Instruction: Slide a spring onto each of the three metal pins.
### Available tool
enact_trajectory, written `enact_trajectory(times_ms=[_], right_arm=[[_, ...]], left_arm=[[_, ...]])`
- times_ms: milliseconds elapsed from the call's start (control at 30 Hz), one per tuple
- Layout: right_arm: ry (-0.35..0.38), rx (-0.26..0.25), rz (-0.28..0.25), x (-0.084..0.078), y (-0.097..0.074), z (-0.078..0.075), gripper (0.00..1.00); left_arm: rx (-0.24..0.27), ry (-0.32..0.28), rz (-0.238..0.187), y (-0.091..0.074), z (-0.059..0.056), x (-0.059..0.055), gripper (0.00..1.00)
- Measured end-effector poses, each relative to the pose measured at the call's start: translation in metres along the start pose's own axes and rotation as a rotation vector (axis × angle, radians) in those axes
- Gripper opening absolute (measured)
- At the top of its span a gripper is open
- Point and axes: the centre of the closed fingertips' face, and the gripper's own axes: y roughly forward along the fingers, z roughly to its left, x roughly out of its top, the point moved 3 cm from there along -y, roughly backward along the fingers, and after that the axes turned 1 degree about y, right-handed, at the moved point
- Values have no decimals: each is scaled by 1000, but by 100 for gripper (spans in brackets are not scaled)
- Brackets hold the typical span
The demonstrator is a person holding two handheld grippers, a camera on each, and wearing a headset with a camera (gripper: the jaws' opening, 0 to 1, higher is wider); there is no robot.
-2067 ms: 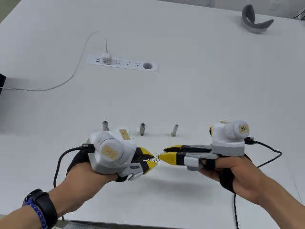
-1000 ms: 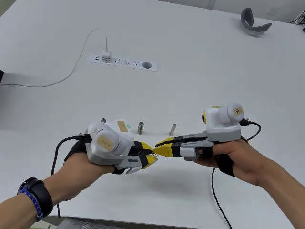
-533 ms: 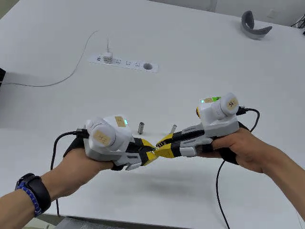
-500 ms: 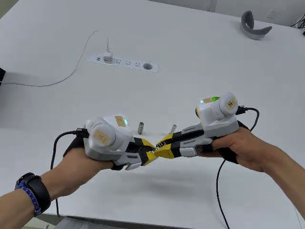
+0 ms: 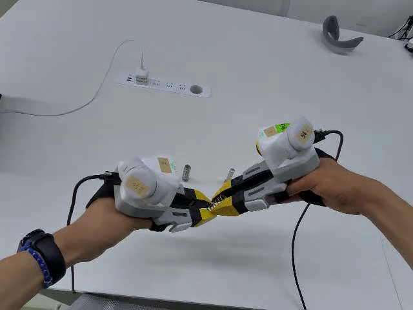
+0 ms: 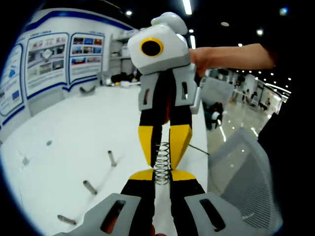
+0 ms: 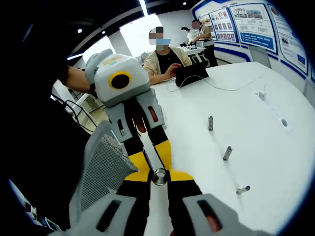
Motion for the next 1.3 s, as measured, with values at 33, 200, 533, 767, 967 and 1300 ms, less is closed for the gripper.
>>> enact_trajectory(times_ms=[33,200,533,767,967,1300], right_arm=[[-10,1,8,0,0,0,14],[-11,8,42,-1,1,1,12],[-4,-16,33,-5,-1,-2,12],[16,-60,14,-11,-14,-12,12],[46,-102,-2,-16,-26,-22,12],[82,-161,0,-23,-34,-39,12]], left_arm=[[-2,2,1,0,0,0,9],[-15,4,-1,0,-3,0,9],[-5,15,-6,3,-2,-3,11],[17,-12,1,3,1,-14,13],[37,-53,0,-1,3,-23,16],[87,-96,2,-5,11,-32,18]])
